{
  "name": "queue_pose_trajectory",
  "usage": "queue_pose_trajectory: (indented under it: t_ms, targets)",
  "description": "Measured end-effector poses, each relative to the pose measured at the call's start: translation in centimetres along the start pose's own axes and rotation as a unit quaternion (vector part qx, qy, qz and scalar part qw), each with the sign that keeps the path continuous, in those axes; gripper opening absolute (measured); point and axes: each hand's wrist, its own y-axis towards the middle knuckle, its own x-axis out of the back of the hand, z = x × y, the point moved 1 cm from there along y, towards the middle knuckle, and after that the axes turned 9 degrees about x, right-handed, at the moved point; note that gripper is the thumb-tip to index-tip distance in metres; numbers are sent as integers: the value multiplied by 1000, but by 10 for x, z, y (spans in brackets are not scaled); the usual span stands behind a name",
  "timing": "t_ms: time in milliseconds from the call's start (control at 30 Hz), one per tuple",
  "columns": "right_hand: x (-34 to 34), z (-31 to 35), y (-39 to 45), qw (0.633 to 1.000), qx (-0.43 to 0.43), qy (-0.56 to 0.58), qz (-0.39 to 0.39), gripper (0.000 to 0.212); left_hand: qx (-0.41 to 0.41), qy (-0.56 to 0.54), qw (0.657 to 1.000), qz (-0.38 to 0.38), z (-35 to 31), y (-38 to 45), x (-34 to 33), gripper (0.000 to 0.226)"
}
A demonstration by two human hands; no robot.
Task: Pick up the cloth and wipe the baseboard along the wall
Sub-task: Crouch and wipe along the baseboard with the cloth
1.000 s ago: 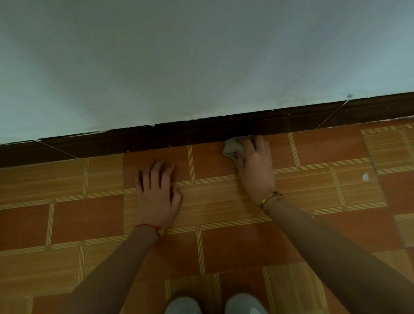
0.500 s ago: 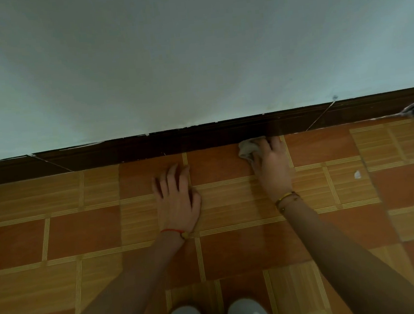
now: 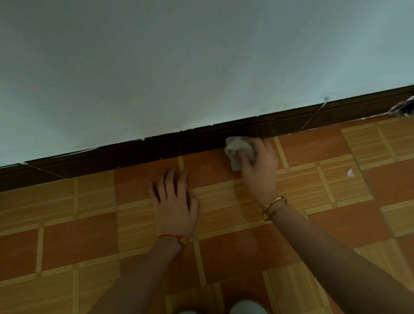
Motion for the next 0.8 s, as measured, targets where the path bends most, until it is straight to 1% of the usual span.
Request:
queue_pose_trajectory:
  t_ms: [67,100,167,200,300,400,500,533,600,733,800]
  targets:
    - [7,5,0,991,-79,59,-95,22,-2,0,1000,-5,0,0,-1,54]
    - [9,9,-1,982,-103,87,-132,22,-3,1,1000,-7,-1,-1,-2,53]
    - [7,19,-1,967,-119,134,-179,21,-2,2,1000,-10,-1,0,-2,54]
    - [4,25,1,963,-121,152,-187,23,-1,3,1000,-11,0,0,-1,54]
    - [-17,50,9,957,-126,196,-171,27,-3,5,1000,-15,0,0,-2,55]
    - [-39,75,7,957,-104,211,-172,27,-7,13,1000,-23,1,0,-4,54]
    - [-52,82,-2,967,-72,212,-118,27,-12,13,999,-28,1,0,-4,55]
    - [-52,81,-3,968,-71,211,-114,27,-13,11,999,-30,2,0,-4,55]
    - [-45,70,2,966,-89,196,-143,27,-13,6,999,-31,1,0,-4,54]
    - [-15,30,23,945,-140,141,-258,24,-10,6,999,-29,1,0,-3,54]
    - [-3,16,30,940,-148,120,-284,24,-10,11,1000,-23,0,-1,-2,54]
